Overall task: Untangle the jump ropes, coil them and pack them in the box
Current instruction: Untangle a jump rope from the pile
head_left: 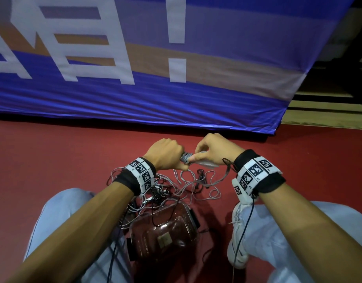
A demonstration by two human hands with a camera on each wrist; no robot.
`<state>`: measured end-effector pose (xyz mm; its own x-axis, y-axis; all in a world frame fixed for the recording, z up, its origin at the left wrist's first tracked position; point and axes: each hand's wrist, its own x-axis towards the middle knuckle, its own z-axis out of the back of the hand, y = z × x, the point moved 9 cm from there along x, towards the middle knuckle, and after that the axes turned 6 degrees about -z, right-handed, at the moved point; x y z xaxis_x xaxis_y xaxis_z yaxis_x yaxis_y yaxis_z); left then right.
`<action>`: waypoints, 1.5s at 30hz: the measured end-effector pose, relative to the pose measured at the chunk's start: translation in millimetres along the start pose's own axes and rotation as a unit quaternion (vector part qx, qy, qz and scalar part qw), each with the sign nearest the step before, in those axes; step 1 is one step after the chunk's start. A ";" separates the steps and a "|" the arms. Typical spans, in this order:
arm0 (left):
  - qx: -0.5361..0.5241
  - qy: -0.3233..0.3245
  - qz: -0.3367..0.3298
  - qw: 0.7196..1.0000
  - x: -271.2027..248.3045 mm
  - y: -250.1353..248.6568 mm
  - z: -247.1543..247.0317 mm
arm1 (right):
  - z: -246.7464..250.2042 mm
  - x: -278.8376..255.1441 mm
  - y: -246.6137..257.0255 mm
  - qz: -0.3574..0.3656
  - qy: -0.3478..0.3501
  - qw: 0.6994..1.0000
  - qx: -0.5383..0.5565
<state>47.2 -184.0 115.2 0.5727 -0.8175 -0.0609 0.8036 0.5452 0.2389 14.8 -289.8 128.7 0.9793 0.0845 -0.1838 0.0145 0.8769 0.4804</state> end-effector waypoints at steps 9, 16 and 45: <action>0.037 -0.028 -0.051 0.998 -3.2 -6.7 7.5 | -12.3 -4.3 1.7 -0.004 0.095 0.995 0.027; 0.038 -0.106 -0.043 0.993 -9.8 -7.5 15.1 | -13.8 -8.5 11.8 0.013 0.128 0.989 0.069; -0.150 -0.329 -0.086 0.928 -32.7 -1.6 50.6 | -17.1 -15.7 23.9 0.003 0.140 0.965 0.224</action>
<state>19.0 -167.5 165.9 0.2872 -0.7799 0.5561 0.9398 0.3417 -0.0062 -3.7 -262.1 128.4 0.8878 0.2684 -0.3739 0.1557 0.5894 0.7927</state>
